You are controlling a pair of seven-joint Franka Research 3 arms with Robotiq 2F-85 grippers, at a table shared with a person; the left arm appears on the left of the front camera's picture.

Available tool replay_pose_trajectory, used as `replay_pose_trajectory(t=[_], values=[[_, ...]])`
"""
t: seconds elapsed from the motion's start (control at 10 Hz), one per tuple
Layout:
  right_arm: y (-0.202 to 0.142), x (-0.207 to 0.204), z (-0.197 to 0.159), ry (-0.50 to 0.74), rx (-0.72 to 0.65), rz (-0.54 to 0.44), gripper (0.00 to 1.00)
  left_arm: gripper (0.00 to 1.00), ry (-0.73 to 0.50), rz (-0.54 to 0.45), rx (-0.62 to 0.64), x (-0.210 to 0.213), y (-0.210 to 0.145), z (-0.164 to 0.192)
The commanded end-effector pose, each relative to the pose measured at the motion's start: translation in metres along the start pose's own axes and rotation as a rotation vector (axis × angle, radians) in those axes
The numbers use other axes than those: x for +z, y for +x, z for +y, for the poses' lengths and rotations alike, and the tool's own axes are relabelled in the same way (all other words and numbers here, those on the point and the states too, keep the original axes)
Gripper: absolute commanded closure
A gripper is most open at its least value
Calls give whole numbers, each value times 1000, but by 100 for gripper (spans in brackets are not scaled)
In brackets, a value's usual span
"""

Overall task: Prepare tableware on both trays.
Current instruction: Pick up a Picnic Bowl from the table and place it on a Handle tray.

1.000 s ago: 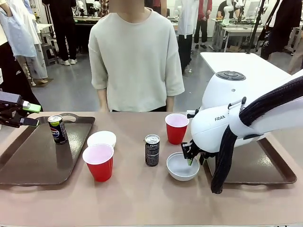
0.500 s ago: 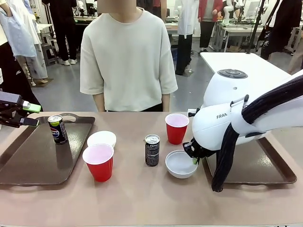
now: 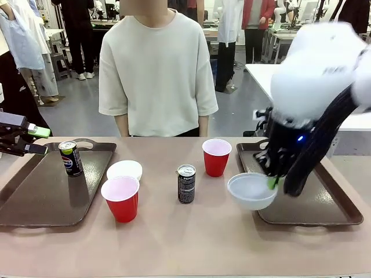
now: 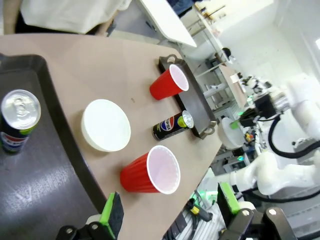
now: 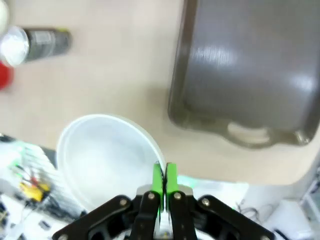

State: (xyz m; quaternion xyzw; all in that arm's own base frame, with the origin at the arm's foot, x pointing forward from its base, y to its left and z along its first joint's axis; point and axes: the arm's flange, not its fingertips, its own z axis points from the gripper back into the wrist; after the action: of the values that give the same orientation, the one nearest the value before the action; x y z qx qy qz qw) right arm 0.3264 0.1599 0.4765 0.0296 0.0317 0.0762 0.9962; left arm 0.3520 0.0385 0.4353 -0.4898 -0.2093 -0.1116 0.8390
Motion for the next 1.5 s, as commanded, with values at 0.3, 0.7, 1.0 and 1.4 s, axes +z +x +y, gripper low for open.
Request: replay_pose_trajectory(t=[0.3, 0.7, 1.0, 1.4], values=[[37, 13, -56, 101, 102, -13, 100, 0, -21, -21, -24, -1, 1, 2], [60, 26, -144, 130, 26, -164, 100, 0, -21, -21, -24, -1, 1, 2], [56, 28, -155, 130, 4, -164, 100, 0, -21, -21, -24, -1, 1, 2], [62, 21, -167, 87, -47, -186, 96, 0, -21, -21, -24, -1, 1, 2]])
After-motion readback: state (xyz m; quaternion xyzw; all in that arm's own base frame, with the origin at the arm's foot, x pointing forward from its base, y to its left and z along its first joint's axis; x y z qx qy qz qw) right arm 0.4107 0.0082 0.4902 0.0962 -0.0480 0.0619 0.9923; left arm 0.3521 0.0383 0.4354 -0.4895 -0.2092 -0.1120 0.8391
